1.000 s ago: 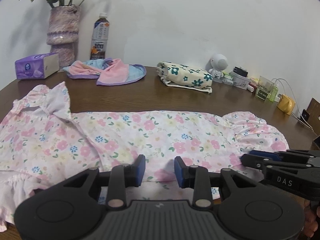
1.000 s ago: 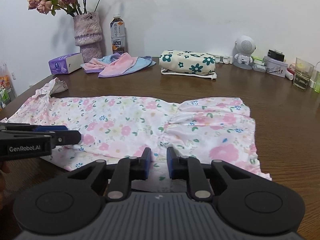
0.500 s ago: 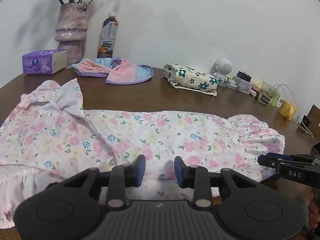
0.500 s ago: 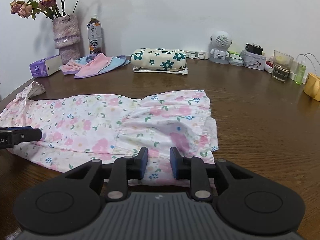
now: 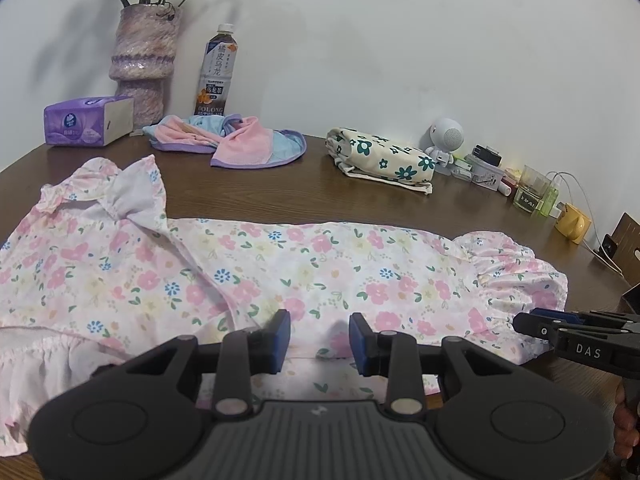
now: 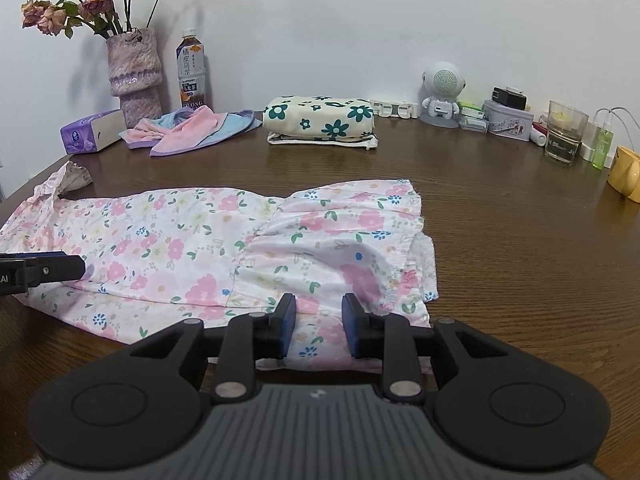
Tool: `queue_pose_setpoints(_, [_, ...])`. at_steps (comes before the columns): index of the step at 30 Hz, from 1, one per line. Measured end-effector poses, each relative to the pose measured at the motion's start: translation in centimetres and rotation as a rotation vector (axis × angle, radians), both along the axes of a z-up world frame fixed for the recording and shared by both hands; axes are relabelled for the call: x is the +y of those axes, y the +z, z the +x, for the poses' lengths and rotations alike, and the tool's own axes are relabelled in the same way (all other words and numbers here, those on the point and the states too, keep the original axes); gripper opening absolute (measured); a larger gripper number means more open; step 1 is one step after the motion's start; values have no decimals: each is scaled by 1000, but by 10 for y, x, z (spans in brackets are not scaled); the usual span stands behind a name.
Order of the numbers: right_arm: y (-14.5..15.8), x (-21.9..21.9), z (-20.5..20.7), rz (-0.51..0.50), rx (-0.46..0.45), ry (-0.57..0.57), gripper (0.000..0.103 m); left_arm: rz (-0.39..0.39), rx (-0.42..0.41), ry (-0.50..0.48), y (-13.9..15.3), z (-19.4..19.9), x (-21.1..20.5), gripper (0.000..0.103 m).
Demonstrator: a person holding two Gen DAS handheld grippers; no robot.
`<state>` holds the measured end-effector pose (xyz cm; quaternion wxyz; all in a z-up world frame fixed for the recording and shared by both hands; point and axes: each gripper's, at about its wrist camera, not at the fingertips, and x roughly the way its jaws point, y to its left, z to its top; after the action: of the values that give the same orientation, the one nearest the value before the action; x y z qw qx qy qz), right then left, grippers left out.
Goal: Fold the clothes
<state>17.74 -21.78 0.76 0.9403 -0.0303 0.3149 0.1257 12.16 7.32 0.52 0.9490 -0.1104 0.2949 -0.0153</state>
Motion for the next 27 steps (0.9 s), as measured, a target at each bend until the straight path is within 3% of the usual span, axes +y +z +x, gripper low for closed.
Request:
queue_pose_setpoints(5, [1,0,-5,4,-4,4,28,3,0,0,0,0,0,31])
queue_pose_setpoints(11, [31,19,-39,59,-80,153,29,17,1,-6,-1,1,-1,33])
queue_pose_setpoints(15, [37,49,-29,40,-107,230,32,20,1,-6,0,1,-2,33])
queue_pose_setpoints(21, [6,71,11,1,20,204,32,13,0,-7,-1,0,-2,33])
queue_pose_setpoints(27, [-1,65,5,1,2,194,32,-12,-3,-4,0,0,1,33])
